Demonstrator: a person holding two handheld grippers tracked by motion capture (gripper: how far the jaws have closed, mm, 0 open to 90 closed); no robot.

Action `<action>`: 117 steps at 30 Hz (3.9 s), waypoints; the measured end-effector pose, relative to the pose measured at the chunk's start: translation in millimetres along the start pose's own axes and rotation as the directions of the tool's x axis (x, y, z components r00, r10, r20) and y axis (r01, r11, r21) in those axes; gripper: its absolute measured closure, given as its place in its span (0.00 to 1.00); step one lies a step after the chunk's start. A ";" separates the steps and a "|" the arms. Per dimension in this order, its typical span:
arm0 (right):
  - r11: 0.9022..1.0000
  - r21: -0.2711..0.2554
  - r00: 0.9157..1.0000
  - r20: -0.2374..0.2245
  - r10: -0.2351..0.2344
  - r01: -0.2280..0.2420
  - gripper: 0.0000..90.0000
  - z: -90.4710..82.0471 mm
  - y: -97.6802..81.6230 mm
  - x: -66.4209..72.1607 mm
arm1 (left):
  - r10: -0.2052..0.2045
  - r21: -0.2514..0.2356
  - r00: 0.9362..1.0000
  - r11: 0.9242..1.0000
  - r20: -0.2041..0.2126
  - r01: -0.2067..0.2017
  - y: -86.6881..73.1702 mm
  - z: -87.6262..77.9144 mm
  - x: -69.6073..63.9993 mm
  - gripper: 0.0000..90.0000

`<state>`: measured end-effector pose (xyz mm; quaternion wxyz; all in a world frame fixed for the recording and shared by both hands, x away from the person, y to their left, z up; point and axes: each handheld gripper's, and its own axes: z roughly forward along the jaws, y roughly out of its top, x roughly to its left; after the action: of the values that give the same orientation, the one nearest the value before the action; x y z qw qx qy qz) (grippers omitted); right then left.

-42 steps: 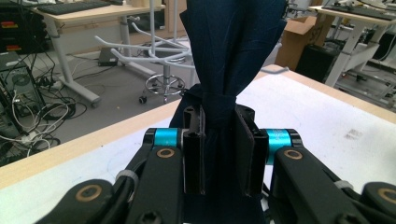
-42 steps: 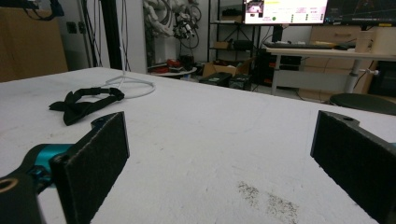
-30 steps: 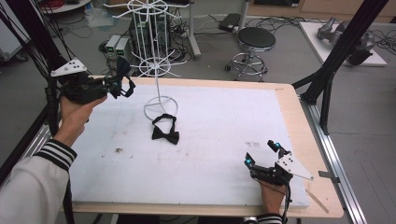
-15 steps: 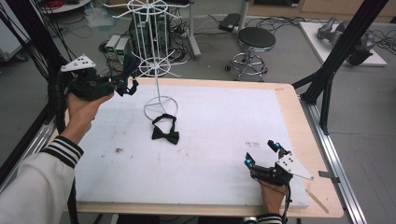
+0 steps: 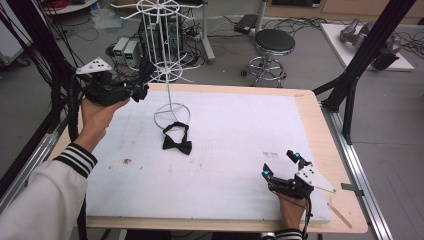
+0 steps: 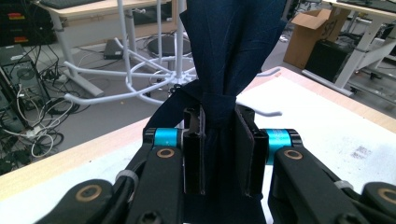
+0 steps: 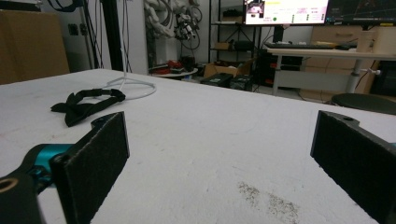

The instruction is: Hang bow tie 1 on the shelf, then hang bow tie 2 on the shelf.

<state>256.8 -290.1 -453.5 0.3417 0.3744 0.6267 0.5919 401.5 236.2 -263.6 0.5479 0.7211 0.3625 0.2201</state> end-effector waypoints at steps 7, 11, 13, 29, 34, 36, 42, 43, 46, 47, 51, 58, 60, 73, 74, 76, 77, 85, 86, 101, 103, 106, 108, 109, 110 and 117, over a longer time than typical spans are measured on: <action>1.000 -0.002 1.000 -0.002 0.001 -0.001 0.04 0.0 -0.1 0.0 | 0.030 0.023 1.000 0.999 0.004 -0.030 4.8 6.1 -5.1 0.83; 1.000 -0.009 1.000 0.000 -0.006 0.006 0.04 0.3 -0.1 -0.8 | 0.032 0.029 0.999 0.999 0.010 -0.032 6.7 9.5 -6.4 0.83; 1.000 -0.009 1.000 0.000 -0.005 0.005 0.04 0.2 -0.1 -0.8 | 0.033 0.031 0.999 0.999 0.013 -0.034 7.5 11.0 -7.2 0.83; 1.000 -0.008 1.000 -0.004 -0.005 0.005 0.04 -0.1 -0.2 -0.8 | 0.047 0.008 0.999 0.999 0.014 -0.047 8.5 10.7 -11.5 0.56; 1.000 -0.010 1.000 -0.003 -0.008 0.008 0.04 0.0 -0.1 -0.9 | 0.079 -0.025 0.997 0.997 0.021 -0.078 8.5 5.2 -13.5 0.41; 1.000 -0.007 1.000 -0.003 -0.004 0.004 0.04 -0.2 -0.2 -0.4 | 0.088 -0.042 0.996 0.995 0.028 -0.087 8.2 1.8 -14.0 0.38; 1.000 -0.008 1.000 -0.002 -0.005 0.005 0.04 -0.1 -0.2 -0.8 | 0.123 -0.119 0.991 0.986 0.049 -0.116 -1.6 -10.9 -17.9 0.28; 1.000 -0.008 1.000 -0.002 -0.005 0.005 0.04 -0.1 -0.2 -0.7 | 0.129 -0.134 0.990 0.984 0.050 -0.122 -5.2 -13.4 -18.7 0.27; 1.000 -0.010 1.000 -0.001 -0.010 0.010 0.04 0.0 -0.2 -0.8 | 0.134 -0.159 0.989 0.980 0.061 -0.123 -16.7 -20.1 -18.5 0.24; 1.000 -0.010 1.000 -0.001 -0.010 0.010 0.04 0.0 -0.2 -0.9 | 0.131 -0.164 0.989 0.979 0.069 -0.119 -20.2 -22.4 -17.7 0.23; 1.000 -0.006 1.000 -0.001 0.007 -0.007 0.04 -0.4 -0.2 -1.0 | 0.138 -0.164 0.987 0.979 0.077 -0.124 -31.8 -30.8 -14.2 0.22; 1.000 -0.006 1.000 -0.002 0.007 -0.007 0.04 -0.2 -0.2 -1.1 | 0.122 -0.184 0.989 0.977 0.085 -0.105 -51.6 -49.1 -11.2 0.21; 1.000 -0.004 1.000 0.000 0.002 -0.002 0.04 -0.3 -0.1 -0.9 | 0.120 -0.200 0.989 0.975 0.091 -0.099 -61.6 -57.0 -10.6 0.20; 1.000 -0.001 1.000 0.002 0.001 -0.001 0.04 0.2 0.0 -0.9 | 0.116 -0.210 0.987 0.973 0.110 -0.091 -112.6 -80.7 6.8 0.19; 1.000 -0.002 1.000 0.001 -0.002 0.002 0.04 0.3 0.0 -1.2 | 0.116 -0.210 0.987 0.974 0.112 -0.090 -114.0 -81.4 7.3 0.19; 1.000 0.000 1.000 0.003 0.000 0.000 0.04 0.3 0.0 -0.8 | 0.116 -0.215 0.986 0.973 0.117 -0.089 -117.3 -83.2 7.9 0.18; 1.000 -0.001 1.000 0.004 0.000 0.000 0.04 0.3 0.0 -0.7 | 0.116 -0.218 0.986 0.972 0.121 -0.088 -118.7 -83.9 8.0 0.18; 1.000 0.004 1.000 0.003 0.001 -0.001 0.04 0.3 0.0 -0.1 | 0.126 -0.212 0.982 0.973 0.138 -0.095 -130.6 -84.1 9.5 0.18; 1.000 0.004 1.000 0.003 0.000 0.000 0.04 0.3 0.1 0.0 | 0.125 -0.210 0.983 0.973 0.138 -0.094 -131.7 -83.7 9.8 0.18; 1.000 -0.005 1.000 0.001 -0.004 0.004 0.04 0.7 0.0 -1.2 | 0.154 -0.189 0.978 0.974 0.141 -0.126 -127.8 -81.5 6.3 0.18; 1.000 -0.005 1.000 0.001 -0.006 0.006 0.04 0.7 0.0 -1.4 | 0.162 -0.182 0.976 0.974 0.145 -0.135 -126.6 -80.3 6.0 0.18; 1.000 -0.005 1.000 0.001 -0.007 0.007 0.04 0.8 0.0 -1.4 | 0.171 -0.172 0.972 0.975 0.160 -0.143 -124.5 -77.0 4.5 0.18; 1.000 -0.005 1.000 0.002 -0.006 0.006 0.04 0.8 0.1 -1.2 | 0.180 -0.167 0.969 0.974 0.170 -0.152 -123.3 -74.1 3.2 0.18; 1.000 -0.001 1.000 0.001 -0.002 0.002 0.04 0.6 0.0 -0.9 | 0.188 -0.160 0.967 0.974 0.175 -0.160 -122.4 -72.3 2.4 0.18; 1.000 0.000 1.000 0.001 0.000 0.000 0.04 0.6 0.0 -0.7 | 0.192 -0.152 0.965 0.974 0.179 -0.166 -121.5 -70.5 1.3 0.18; 1.000 -0.004 1.000 0.000 -0.002 0.002 0.04 0.4 -0.1 -1.2 | 0.234 -0.106 0.945 0.971 0.228 -0.214 -113.4 -55.4 -5.9 0.18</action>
<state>257.7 -291.0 -453.6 0.3431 0.3731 0.6258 0.5928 326.3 282.1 -354.1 0.5872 0.7563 0.2006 0.2071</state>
